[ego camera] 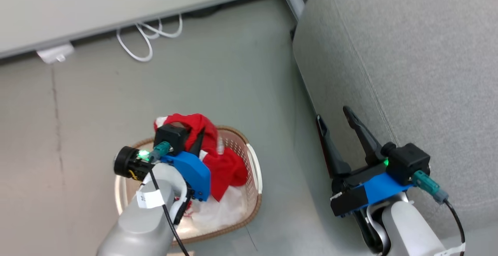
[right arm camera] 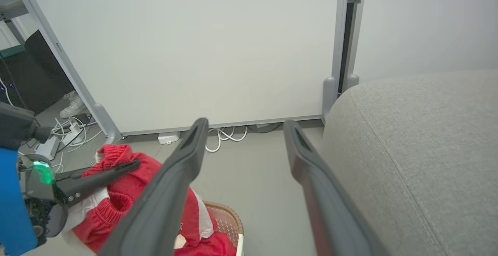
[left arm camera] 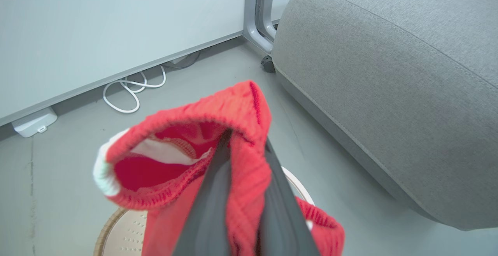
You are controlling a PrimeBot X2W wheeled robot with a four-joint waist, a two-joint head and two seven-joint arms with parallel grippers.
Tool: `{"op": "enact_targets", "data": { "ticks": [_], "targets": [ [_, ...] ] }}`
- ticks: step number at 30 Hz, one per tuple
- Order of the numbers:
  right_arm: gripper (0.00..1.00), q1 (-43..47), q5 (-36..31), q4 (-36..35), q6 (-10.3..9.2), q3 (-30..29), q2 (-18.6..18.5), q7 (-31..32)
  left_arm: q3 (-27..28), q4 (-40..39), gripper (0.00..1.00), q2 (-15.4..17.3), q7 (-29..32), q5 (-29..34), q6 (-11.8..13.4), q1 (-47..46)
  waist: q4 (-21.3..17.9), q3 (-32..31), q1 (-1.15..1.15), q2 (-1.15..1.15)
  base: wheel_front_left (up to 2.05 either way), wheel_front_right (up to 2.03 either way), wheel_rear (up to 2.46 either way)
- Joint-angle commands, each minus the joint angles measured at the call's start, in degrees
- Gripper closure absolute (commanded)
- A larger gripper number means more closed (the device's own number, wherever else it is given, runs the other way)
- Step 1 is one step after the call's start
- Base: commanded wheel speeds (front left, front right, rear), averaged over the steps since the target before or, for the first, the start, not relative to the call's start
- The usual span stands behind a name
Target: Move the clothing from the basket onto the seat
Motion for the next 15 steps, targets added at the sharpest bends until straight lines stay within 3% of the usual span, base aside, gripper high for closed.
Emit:
{"op": "enact_targets", "data": {
  "ticks": [1,15],
  "targets": [
    [0.00,1.4,0.1,0.5,0.01,0.0,-0.2,-0.1,-0.9,-0.5,1.00,-0.4,-0.3,-0.5,-0.4,0.4,3.0,-5.6,0.02,0.00,0.00,0.00,0.00],
    [0.00,9.1,-0.5,1.5,0.01,0.6,-0.2,2.7,-16.6,-13.6,1.00,-1.1,1.5,-13.3,-0.4,-2.4,6.2,-15.9,0.02,0.00,0.00,0.00,0.00]
  ]
}}
